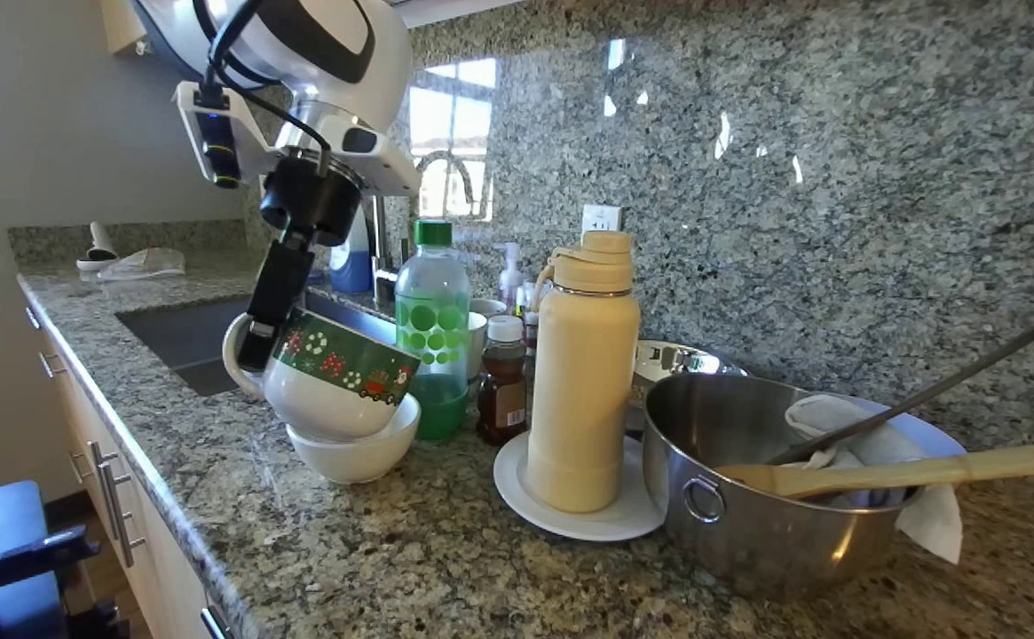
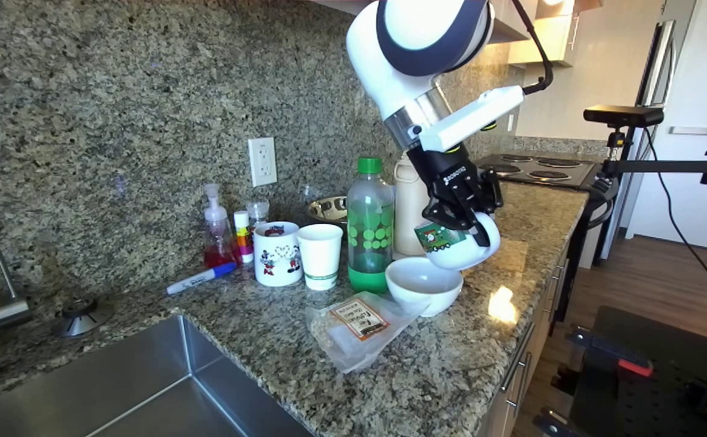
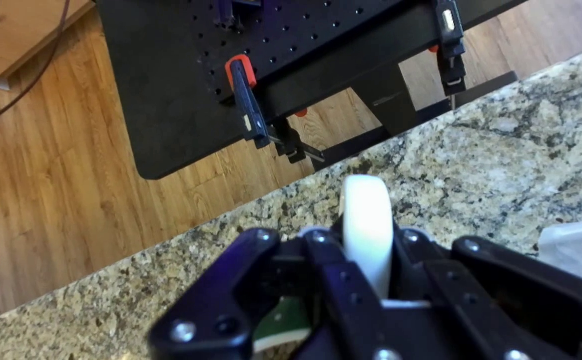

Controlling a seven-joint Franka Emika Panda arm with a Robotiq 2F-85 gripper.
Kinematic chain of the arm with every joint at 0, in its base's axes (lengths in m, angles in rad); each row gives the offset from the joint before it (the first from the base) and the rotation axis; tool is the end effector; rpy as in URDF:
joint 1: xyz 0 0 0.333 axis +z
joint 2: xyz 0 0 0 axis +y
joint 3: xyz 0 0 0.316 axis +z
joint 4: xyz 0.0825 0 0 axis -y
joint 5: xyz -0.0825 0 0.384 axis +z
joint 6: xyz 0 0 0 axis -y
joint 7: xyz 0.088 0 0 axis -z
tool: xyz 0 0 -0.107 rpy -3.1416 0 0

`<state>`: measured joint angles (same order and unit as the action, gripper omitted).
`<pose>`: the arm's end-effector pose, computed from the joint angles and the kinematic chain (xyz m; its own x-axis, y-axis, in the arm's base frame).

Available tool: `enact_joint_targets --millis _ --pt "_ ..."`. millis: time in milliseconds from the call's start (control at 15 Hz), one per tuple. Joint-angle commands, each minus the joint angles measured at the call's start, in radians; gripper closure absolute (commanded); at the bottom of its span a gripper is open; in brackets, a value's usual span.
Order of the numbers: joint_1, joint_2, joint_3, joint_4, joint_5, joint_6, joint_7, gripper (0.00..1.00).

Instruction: Pour the contents of the mug into the bowl

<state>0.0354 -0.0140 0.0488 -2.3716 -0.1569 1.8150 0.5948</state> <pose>0.4280 0.0232 0.3001 0.8108 -0.4559 -0.3673 -0.3151 -0.8686 0.3825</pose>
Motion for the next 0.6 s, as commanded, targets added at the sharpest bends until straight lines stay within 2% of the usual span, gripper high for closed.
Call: enact_joint_targets --millis 0,533 --pt "0.018 0.018 0.013 0.084 -0.017 -0.135 0.007 0.98" --pt "0.027 0.056 0.007 0.17 0.016 -0.304 -0.025 0.98"
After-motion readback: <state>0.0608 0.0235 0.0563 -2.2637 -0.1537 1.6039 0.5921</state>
